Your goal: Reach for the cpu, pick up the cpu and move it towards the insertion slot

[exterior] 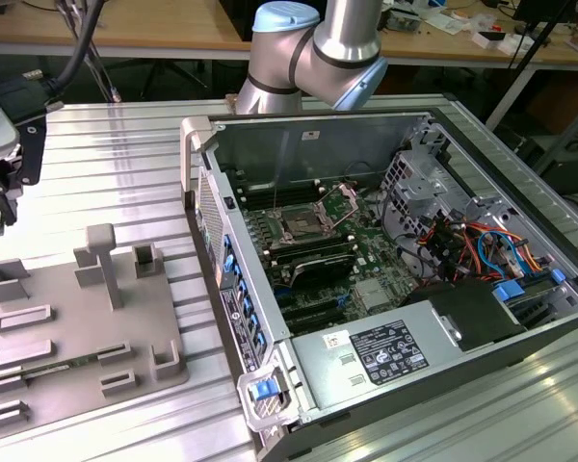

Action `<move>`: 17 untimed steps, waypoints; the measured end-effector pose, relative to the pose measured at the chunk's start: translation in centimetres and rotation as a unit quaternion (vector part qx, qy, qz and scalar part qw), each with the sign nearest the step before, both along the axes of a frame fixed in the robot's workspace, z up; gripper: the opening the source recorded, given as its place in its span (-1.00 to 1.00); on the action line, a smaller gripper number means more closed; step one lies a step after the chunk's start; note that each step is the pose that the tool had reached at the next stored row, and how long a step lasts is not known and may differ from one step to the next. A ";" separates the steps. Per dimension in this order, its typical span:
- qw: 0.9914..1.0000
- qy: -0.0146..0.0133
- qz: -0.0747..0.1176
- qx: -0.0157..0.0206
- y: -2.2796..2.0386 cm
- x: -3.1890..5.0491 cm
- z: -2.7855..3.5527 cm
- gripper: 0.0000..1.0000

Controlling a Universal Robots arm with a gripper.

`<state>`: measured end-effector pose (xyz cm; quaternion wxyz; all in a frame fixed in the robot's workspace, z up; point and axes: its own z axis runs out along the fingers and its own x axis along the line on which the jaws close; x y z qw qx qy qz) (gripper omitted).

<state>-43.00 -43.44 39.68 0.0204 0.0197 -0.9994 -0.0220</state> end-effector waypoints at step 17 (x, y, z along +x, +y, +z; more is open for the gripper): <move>1.000 0.000 0.000 0.000 0.00 1.48 -0.01 0.09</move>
